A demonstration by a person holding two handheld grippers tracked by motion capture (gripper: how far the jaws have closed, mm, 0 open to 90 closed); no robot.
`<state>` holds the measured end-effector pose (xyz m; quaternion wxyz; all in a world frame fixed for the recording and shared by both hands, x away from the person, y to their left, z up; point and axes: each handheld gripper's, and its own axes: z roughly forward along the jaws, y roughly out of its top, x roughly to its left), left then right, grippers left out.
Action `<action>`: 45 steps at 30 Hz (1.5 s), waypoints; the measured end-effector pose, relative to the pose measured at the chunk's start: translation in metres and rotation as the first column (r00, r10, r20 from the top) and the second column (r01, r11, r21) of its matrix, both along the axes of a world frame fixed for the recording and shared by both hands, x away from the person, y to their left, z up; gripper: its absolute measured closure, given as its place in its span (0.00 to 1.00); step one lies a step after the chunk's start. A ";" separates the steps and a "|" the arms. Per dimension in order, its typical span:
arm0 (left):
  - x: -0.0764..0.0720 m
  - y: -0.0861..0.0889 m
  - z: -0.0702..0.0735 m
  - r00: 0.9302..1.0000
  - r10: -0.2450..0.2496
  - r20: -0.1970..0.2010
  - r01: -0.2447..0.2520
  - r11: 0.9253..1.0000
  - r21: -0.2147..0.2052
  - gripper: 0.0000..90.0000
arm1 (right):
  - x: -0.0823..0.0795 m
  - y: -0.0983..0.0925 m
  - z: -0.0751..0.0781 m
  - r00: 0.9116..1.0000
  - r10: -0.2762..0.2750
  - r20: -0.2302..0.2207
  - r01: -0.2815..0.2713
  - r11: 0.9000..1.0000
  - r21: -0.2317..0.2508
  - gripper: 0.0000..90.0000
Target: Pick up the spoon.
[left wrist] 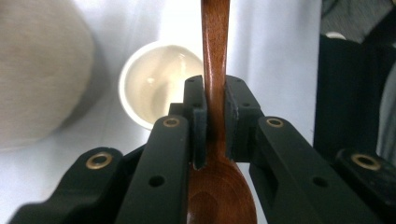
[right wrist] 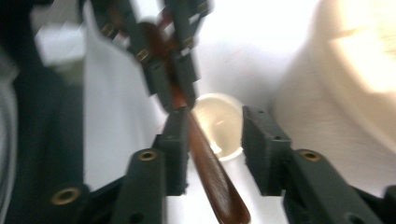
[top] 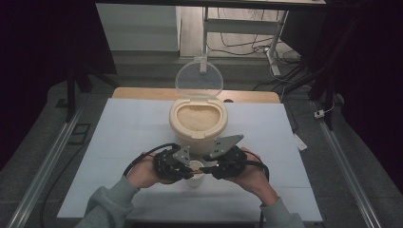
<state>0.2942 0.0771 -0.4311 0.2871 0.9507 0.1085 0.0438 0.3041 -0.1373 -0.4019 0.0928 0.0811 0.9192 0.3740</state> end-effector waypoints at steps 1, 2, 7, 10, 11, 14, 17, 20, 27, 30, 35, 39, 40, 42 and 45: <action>0.000 0.001 0.001 1.000 0.011 0.007 -0.011 1.000 -0.009 0.89 | 0.001 -0.003 0.001 1.000 -0.021 0.003 0.021 0.999 0.033 0.61; 0.000 0.002 0.002 1.000 0.017 0.014 -0.016 1.000 -0.014 0.89 | 0.001 -0.005 0.002 0.999 -0.042 0.005 0.042 0.997 0.057 0.59; 0.001 0.006 0.004 0.998 0.044 0.036 -0.042 0.998 -0.042 0.89 | 0.001 -0.014 0.003 0.993 -0.115 0.024 0.111 0.986 0.128 0.53; 0.001 0.007 0.005 0.997 0.060 0.047 -0.058 0.997 -0.055 0.89 | 0.001 -0.021 0.004 0.985 -0.168 0.024 0.161 0.970 0.181 0.50; 0.001 0.008 0.005 0.997 0.066 0.050 -0.063 0.996 -0.061 0.89 | 0.001 -0.026 0.003 0.979 -0.201 0.014 0.194 0.957 0.215 0.48; 0.001 0.011 0.006 0.995 0.082 0.061 -0.078 0.994 -0.076 0.89 | 0.001 -0.032 0.002 0.972 -0.235 0.005 0.226 0.943 0.244 0.46; 0.001 0.012 0.006 0.994 0.091 0.069 -0.085 0.993 -0.088 0.89 | 0.000 -0.041 -0.002 0.960 -0.279 -0.022 0.272 0.914 0.302 0.44; 0.001 0.012 0.007 0.991 0.105 0.083 -0.097 0.990 -0.103 0.89 | 0.000 -0.051 -0.008 0.943 -0.324 -0.073 0.328 0.874 0.357 0.40; 0.001 0.013 0.007 0.987 0.127 0.097 -0.114 0.986 -0.125 0.89 | 0.000 -0.051 -0.019 0.928 -0.354 -0.116 0.371 0.856 0.360 0.38; 0.000 0.013 0.007 0.986 0.132 0.100 -0.117 0.983 -0.144 0.89 | -0.001 -0.050 -0.020 0.923 -0.367 -0.118 0.384 0.851 0.359 0.38; -0.002 0.011 0.007 0.983 0.135 0.121 -0.117 0.982 -0.148 0.89 | -0.005 -0.040 -0.023 0.922 -0.354 -0.156 0.386 0.841 0.380 0.43; -0.003 0.009 0.006 0.982 0.139 0.129 -0.118 0.981 -0.153 0.89 | -0.008 -0.031 -0.026 0.921 -0.357 -0.155 0.389 0.845 0.367 0.47; -0.003 0.009 0.006 0.982 0.138 0.129 -0.118 0.981 -0.154 0.89 | -0.008 -0.031 -0.026 0.921 -0.357 -0.155 0.389 0.845 0.367 0.47; -0.004 0.007 0.005 0.981 0.139 0.134 -0.117 0.981 -0.156 0.89 | -0.009 -0.028 -0.028 0.913 -0.370 -0.171 0.407 0.832 0.376 0.51; -0.005 0.006 0.005 0.980 0.136 0.142 -0.114 0.981 -0.157 0.89 | -0.009 -0.026 -0.030 0.906 -0.377 -0.194 0.423 0.817 0.391 0.58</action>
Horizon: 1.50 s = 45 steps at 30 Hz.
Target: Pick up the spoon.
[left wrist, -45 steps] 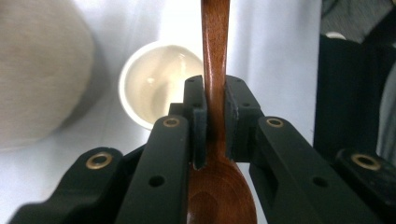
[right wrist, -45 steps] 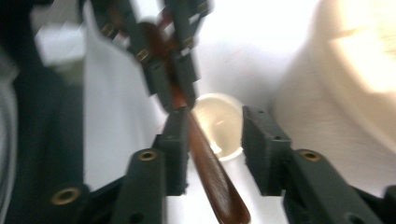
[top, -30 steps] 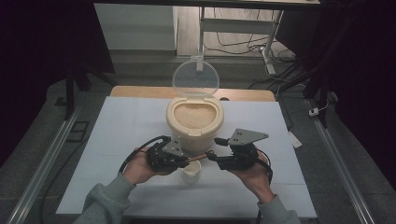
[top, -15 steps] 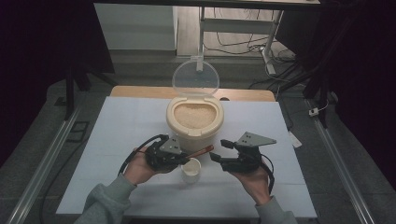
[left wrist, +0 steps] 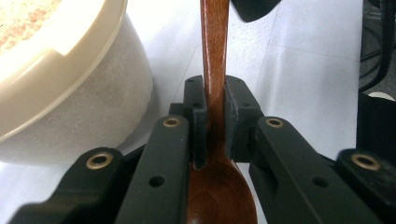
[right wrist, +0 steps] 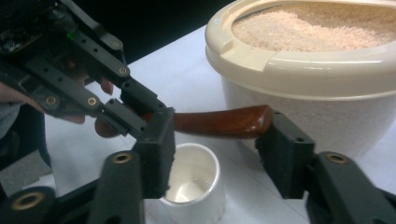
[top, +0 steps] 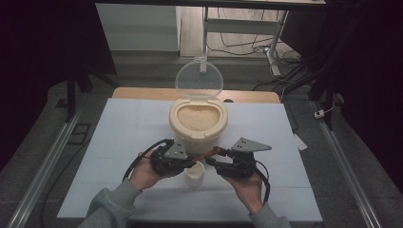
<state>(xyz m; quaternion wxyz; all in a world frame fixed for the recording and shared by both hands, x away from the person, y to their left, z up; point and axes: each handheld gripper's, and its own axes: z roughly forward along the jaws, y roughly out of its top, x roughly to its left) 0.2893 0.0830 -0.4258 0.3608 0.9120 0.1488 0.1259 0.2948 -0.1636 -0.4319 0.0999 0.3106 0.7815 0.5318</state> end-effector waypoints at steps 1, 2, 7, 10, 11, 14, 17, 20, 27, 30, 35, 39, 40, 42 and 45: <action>-0.002 -0.002 0.000 1.000 0.004 0.017 -0.005 1.000 0.016 0.89 | 0.000 0.000 0.000 1.000 -0.010 0.000 0.010 1.000 0.011 0.60; -0.002 -0.002 0.000 1.000 0.004 0.017 -0.005 1.000 0.016 0.89 | 0.000 0.000 0.000 1.000 -0.010 0.000 0.010 1.000 0.011 0.60; -0.006 -0.006 -0.001 0.998 0.018 0.064 -0.021 0.998 0.053 0.89 | 0.001 -0.001 0.000 0.999 -0.026 -0.027 0.028 0.997 0.072 0.64; -0.006 -0.006 0.000 0.998 0.018 0.067 -0.021 0.998 0.052 0.89 | 0.000 -0.001 0.000 0.999 -0.029 -0.028 0.031 0.996 0.081 0.64; -0.007 -0.006 0.000 0.998 0.019 0.068 -0.022 0.998 0.051 0.89 | 0.000 -0.001 0.000 0.999 -0.030 -0.032 0.033 0.995 0.090 0.64; -0.007 -0.006 0.001 0.997 0.020 0.073 -0.024 0.998 0.051 0.89 | 0.000 0.000 0.000 0.999 -0.033 -0.039 0.037 0.992 0.119 0.66; -0.008 -0.006 0.001 0.996 0.019 0.086 -0.025 0.998 0.064 0.89 | 0.000 -0.001 0.000 0.999 -0.024 -0.039 0.029 0.989 0.142 0.70; -0.009 -0.007 0.002 0.996 0.016 0.089 -0.022 0.998 0.065 0.89 | 0.000 -0.003 0.001 0.999 -0.010 -0.041 0.017 0.984 0.179 0.76; -0.010 -0.007 0.002 0.996 0.008 0.090 -0.014 0.998 0.066 0.90 | -0.005 -0.002 0.007 0.998 0.060 0.005 -0.059 0.972 0.228 0.88; -0.011 -0.006 0.003 0.996 0.001 0.095 -0.007 0.998 0.063 0.89 | -0.005 -0.002 0.008 0.996 0.091 0.013 -0.091 0.964 0.250 0.91; -0.012 -0.006 0.004 0.995 0.000 0.096 -0.005 0.999 0.049 0.90 | -0.005 -0.003 0.007 0.994 0.105 0.023 -0.108 0.956 0.274 0.92; -0.012 -0.004 0.005 0.996 0.009 0.091 -0.011 1.000 0.014 0.88 | -0.005 -0.005 0.008 0.993 0.110 0.033 -0.115 0.949 0.294 0.92; -0.012 -0.002 0.005 0.996 0.018 0.085 -0.019 1.000 0.005 0.86 | -0.005 -0.005 0.008 0.993 0.111 0.037 -0.117 0.948 0.297 0.92; -0.011 -0.001 0.005 0.996 0.031 0.081 -0.031 1.000 -0.007 0.82 | -0.005 -0.006 0.009 0.993 0.111 0.042 -0.119 0.945 0.304 0.92; -0.009 0.005 0.004 0.996 0.061 0.066 -0.058 0.997 -0.044 0.62 | -0.004 -0.011 0.011 0.994 0.101 0.053 -0.112 0.939 0.325 0.92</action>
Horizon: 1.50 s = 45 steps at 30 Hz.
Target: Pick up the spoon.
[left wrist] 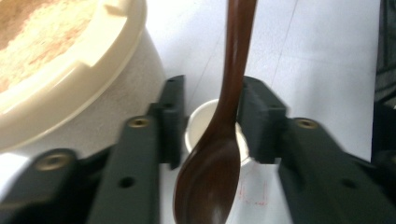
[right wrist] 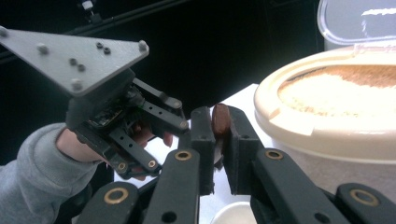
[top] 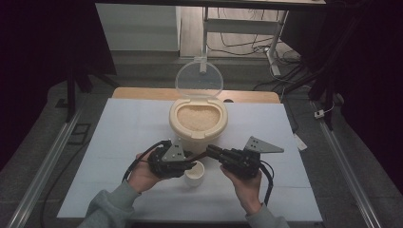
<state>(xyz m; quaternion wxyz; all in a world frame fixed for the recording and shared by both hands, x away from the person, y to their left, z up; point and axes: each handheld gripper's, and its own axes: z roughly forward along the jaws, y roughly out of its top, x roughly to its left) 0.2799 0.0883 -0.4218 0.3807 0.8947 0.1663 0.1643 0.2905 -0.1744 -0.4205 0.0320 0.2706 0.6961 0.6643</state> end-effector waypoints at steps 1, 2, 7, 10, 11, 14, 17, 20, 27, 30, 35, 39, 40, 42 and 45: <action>0.000 0.002 0.000 1.000 0.013 -0.002 -0.013 1.000 -0.020 0.62 | 0.000 0.000 0.000 1.000 0.000 0.000 0.000 1.000 0.000 0.92; 0.000 0.005 0.000 1.000 0.028 -0.003 -0.028 0.999 -0.035 0.56 | 0.000 -0.001 0.001 1.000 -0.004 0.001 0.004 1.000 0.006 0.92; -0.006 0.026 -0.002 0.996 0.086 -0.025 -0.088 0.988 -0.126 0.36 | 0.000 -0.009 0.005 1.000 -0.012 0.027 0.011 0.999 0.034 0.92; -0.013 0.041 -0.006 0.992 0.120 -0.032 -0.124 0.979 -0.165 0.35 | 0.000 -0.015 0.010 0.998 -0.024 0.049 0.023 0.999 0.032 0.92; -0.014 0.047 -0.008 0.991 0.132 -0.033 -0.136 0.975 -0.173 0.34 | 0.000 -0.019 0.012 0.998 -0.030 0.049 0.028 0.999 0.044 0.92; -0.017 0.061 -0.016 0.984 0.171 -0.046 -0.176 0.967 -0.182 0.33 | 0.002 -0.025 0.014 0.998 -0.045 0.047 0.042 0.998 0.050 0.92; -0.016 0.072 -0.027 0.976 0.206 -0.074 -0.216 0.961 -0.172 0.32 | 0.003 -0.029 0.014 0.997 -0.058 0.048 0.056 0.997 0.050 0.92; -0.017 0.082 -0.039 0.966 0.232 -0.112 -0.249 0.952 -0.177 0.30 | 0.005 -0.038 0.016 0.995 -0.081 0.050 0.078 0.995 0.063 0.92; -0.027 0.110 -0.070 0.936 0.304 -0.176 -0.334 0.927 -0.173 0.30 | 0.005 -0.047 0.022 0.993 -0.095 0.070 0.089 0.993 0.080 0.92; -0.033 0.124 -0.078 0.923 0.337 -0.185 -0.368 0.914 -0.170 0.29 | 0.005 -0.050 0.024 0.992 -0.103 0.078 0.096 0.992 0.083 0.92; -0.037 0.132 -0.083 0.916 0.353 -0.189 -0.384 0.908 -0.166 0.29 | 0.006 -0.055 0.025 0.989 -0.121 0.080 0.114 0.989 0.091 0.92; -0.037 0.135 -0.086 0.914 0.357 -0.193 -0.388 0.908 -0.156 0.28 | 0.006 -0.057 0.026 0.988 -0.131 0.080 0.123 0.988 0.092 0.92; -0.037 0.135 -0.086 0.914 0.357 -0.193 -0.388 0.908 -0.156 0.28 | 0.006 -0.058 0.027 0.988 -0.133 0.083 0.124 0.987 0.097 0.92; -0.036 0.134 -0.086 0.914 0.356 -0.194 -0.387 0.909 -0.155 0.28 | 0.005 -0.059 0.028 0.987 -0.138 0.088 0.129 0.987 0.100 0.92; -0.036 0.133 -0.087 0.914 0.354 -0.196 -0.385 0.911 -0.149 0.28 | 0.004 -0.062 0.031 0.986 -0.140 0.091 0.131 0.986 0.105 0.92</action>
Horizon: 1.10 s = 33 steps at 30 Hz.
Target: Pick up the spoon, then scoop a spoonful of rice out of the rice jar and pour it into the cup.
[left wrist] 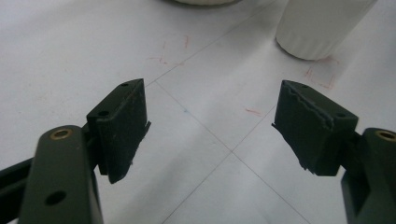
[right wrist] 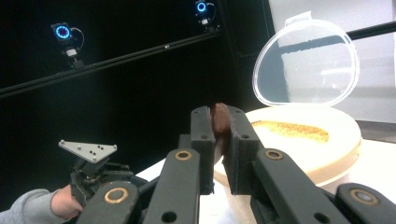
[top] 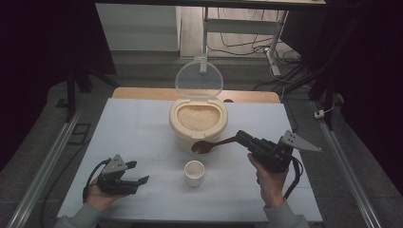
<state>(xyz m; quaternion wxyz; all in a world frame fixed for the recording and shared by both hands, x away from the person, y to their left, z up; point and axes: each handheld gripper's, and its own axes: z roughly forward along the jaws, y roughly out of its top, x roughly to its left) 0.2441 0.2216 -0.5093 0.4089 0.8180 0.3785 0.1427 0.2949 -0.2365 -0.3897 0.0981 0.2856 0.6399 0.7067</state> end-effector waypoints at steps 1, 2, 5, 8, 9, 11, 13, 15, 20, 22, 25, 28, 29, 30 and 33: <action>0.000 0.000 0.000 1.000 0.001 -0.001 -0.001 1.000 0.004 0.28 | 0.000 -0.001 0.001 1.000 -0.003 0.001 0.003 1.000 0.004 0.92; 0.000 0.000 0.000 1.000 0.001 -0.001 -0.001 1.000 0.004 0.28 | -0.001 -0.002 0.002 1.000 -0.004 0.003 0.004 1.000 0.008 0.92; 0.001 0.000 0.000 1.000 -0.001 0.001 0.001 1.000 0.006 0.28 | -0.001 -0.004 0.003 1.000 -0.008 0.005 0.008 1.000 0.015 0.92; 0.001 -0.001 -0.001 1.000 -0.001 -0.004 0.001 1.000 0.009 0.27 | -0.001 -0.006 0.006 1.000 -0.016 0.013 0.016 1.000 0.023 0.92; 0.001 -0.001 -0.001 1.000 0.000 -0.005 0.000 1.000 0.009 0.27 | 0.000 -0.006 0.006 1.000 -0.017 0.012 0.016 0.999 0.029 0.92; 0.002 -0.002 -0.001 1.000 -0.002 -0.009 0.002 1.000 0.011 0.27 | 0.001 -0.006 0.007 1.000 -0.016 0.014 0.015 0.999 0.035 0.92; 0.002 -0.002 -0.002 1.000 -0.006 -0.012 0.006 1.000 0.015 0.26 | 0.002 -0.005 0.009 1.000 -0.019 0.020 0.018 0.999 0.039 0.92; 0.002 -0.002 -0.002 1.000 -0.006 -0.012 0.006 1.000 0.016 0.26 | 0.003 -0.005 0.010 1.000 -0.019 0.024 0.017 0.999 0.043 0.92; 0.003 -0.002 -0.002 1.000 -0.004 -0.019 0.004 1.000 0.012 0.26 | 0.008 -0.002 0.017 0.999 -0.024 0.033 0.022 0.998 0.062 0.92; 0.003 -0.002 -0.002 1.000 -0.006 -0.021 0.006 1.000 0.014 0.26 | 0.014 0.000 0.022 0.999 -0.032 0.037 0.029 0.997 0.074 0.92; 0.003 -0.003 -0.003 1.000 -0.008 -0.023 0.008 1.000 0.014 0.26 | 0.021 0.002 0.027 0.998 -0.045 0.040 0.042 0.996 0.073 0.92; 0.004 -0.003 -0.003 1.000 -0.011 -0.027 0.011 1.000 0.013 0.25 | 0.026 0.002 0.030 0.998 -0.057 0.041 0.053 0.996 0.072 0.92; 0.004 -0.004 -0.003 1.000 -0.012 -0.027 0.013 1.000 0.015 0.25 | 0.031 0.002 0.032 0.997 -0.072 0.039 0.069 0.995 0.073 0.92; 0.004 -0.004 -0.003 1.000 -0.014 -0.027 0.015 1.000 0.017 0.25 | 0.031 0.002 0.032 0.997 -0.072 0.039 0.069 0.995 0.073 0.92; 0.003 -0.004 -0.003 1.000 -0.017 -0.026 0.017 1.000 0.017 0.25 | 0.040 0.003 0.037 0.993 -0.108 0.036 0.105 0.991 0.077 0.92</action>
